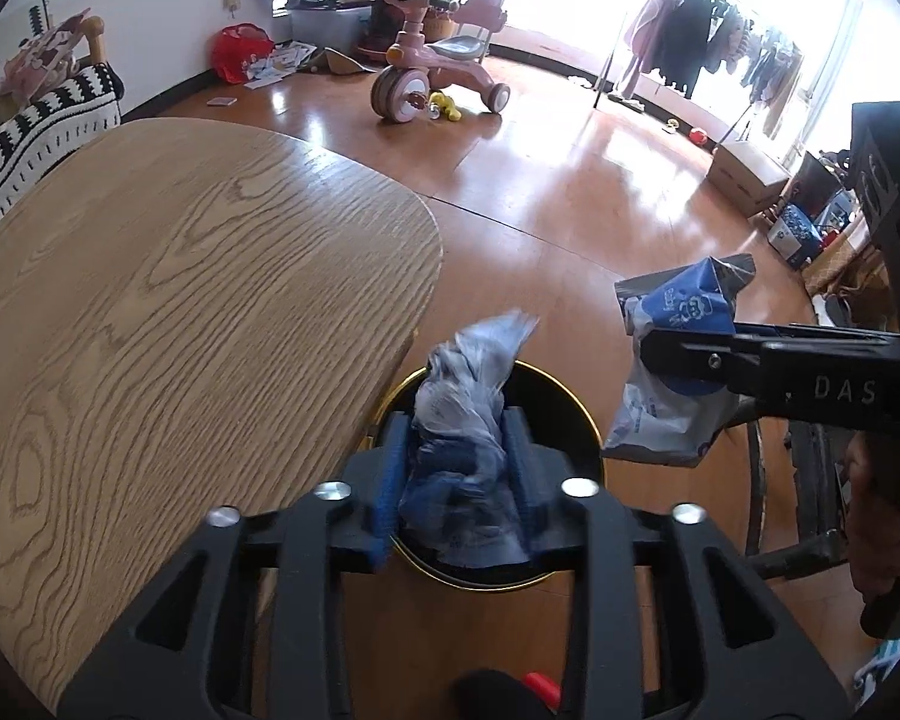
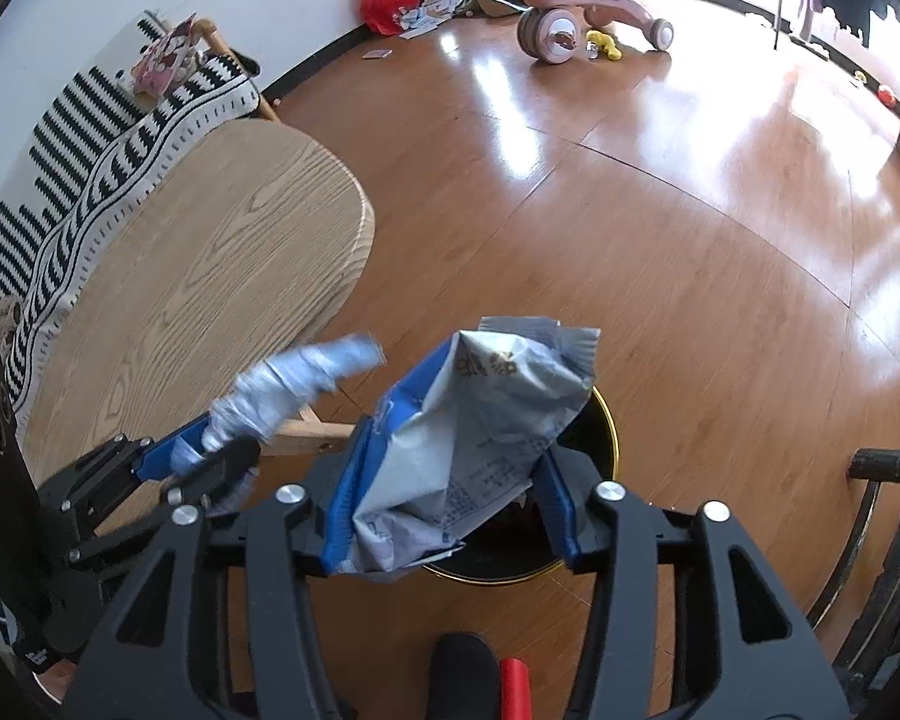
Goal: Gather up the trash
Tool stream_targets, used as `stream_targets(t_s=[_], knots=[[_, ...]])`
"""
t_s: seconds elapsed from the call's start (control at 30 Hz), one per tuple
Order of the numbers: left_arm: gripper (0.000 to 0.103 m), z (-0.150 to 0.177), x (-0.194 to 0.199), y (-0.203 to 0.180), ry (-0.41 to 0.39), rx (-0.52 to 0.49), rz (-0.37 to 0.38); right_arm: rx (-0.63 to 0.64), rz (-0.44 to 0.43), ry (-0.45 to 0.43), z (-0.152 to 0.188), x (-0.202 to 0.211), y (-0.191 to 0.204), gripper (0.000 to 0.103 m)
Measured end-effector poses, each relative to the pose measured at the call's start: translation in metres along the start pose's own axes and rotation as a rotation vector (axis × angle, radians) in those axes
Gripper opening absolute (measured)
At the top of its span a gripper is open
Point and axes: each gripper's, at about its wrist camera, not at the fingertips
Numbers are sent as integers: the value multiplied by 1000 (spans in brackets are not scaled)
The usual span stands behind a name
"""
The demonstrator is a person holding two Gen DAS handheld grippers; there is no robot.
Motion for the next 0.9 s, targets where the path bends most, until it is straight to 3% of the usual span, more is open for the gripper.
stream_targets(t_s=[0.03, 0.3, 0.4, 0.53, 0.77, 0.9], knots=[[59, 0, 2, 0, -10, 4, 1, -7, 0, -5, 0, 2, -1, 60], [69, 1, 12, 4, -35, 19, -1, -21, 12, -34, -2, 11, -3, 69], [76, 3, 24, 12, -52, 28, -24, -10, 1, -48, -3, 15, 4, 74], [86, 12, 55, 43, -94, 73, -109, 47, -27, -66, -8, 20, 33, 77], [90, 66, 150, 148, -187, 313, -336, 273, -94, -98, -10, 21, 151, 79], [91, 114, 211, 195, -224, 398, -520, 427, -167, -98, 8, 14, 249, 80]])
Point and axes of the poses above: each gripper's, at about its wrist camera, not at the fingertips, and x roughly against the way its jaws point, y to its left, z to its underside, and after that the axes turned 5 degrees about y, right-handed
